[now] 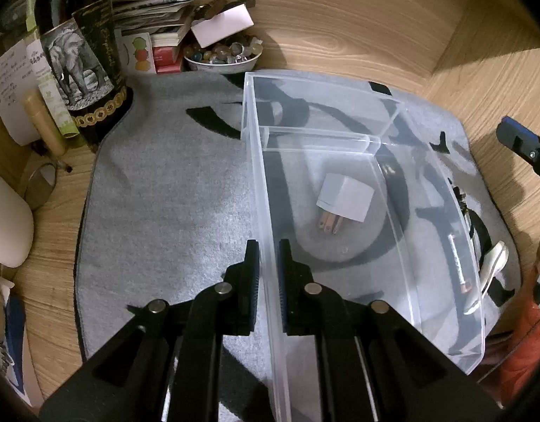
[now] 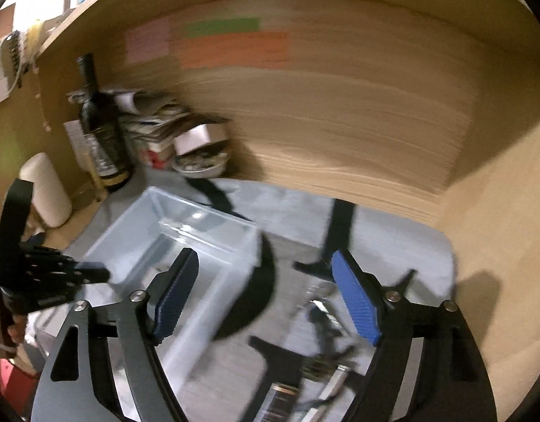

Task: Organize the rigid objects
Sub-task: 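Grasp the black cylindrical item from the pile with the right tool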

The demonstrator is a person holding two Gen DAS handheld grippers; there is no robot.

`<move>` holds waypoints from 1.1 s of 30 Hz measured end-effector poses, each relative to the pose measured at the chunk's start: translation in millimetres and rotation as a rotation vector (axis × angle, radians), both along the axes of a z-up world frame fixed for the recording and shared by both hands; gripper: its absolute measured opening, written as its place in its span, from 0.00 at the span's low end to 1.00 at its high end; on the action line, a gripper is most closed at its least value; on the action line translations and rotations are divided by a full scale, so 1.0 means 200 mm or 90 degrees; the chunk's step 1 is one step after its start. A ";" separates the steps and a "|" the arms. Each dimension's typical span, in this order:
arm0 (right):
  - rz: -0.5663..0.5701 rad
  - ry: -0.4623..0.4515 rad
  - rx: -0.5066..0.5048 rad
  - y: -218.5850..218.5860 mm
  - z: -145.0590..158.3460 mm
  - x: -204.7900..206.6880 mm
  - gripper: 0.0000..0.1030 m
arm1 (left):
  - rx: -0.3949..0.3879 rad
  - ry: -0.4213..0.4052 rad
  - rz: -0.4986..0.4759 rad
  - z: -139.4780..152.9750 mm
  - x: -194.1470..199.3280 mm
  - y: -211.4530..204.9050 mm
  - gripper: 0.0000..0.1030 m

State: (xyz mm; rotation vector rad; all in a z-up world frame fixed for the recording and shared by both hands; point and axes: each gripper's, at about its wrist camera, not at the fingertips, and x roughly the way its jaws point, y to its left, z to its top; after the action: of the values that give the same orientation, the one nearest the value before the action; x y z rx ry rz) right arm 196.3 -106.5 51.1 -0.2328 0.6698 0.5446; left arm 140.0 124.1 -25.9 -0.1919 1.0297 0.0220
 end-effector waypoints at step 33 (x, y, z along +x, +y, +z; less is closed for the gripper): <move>-0.033 0.186 -0.115 -0.11 -0.52 0.25 0.33 | -0.002 -0.001 -0.001 0.00 0.00 -0.01 0.08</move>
State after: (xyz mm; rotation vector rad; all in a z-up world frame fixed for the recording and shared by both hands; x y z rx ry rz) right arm 246.0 -128.9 -53.0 -0.3077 1.0092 0.4719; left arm 139.4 122.2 -26.0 -0.1939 1.0284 0.0189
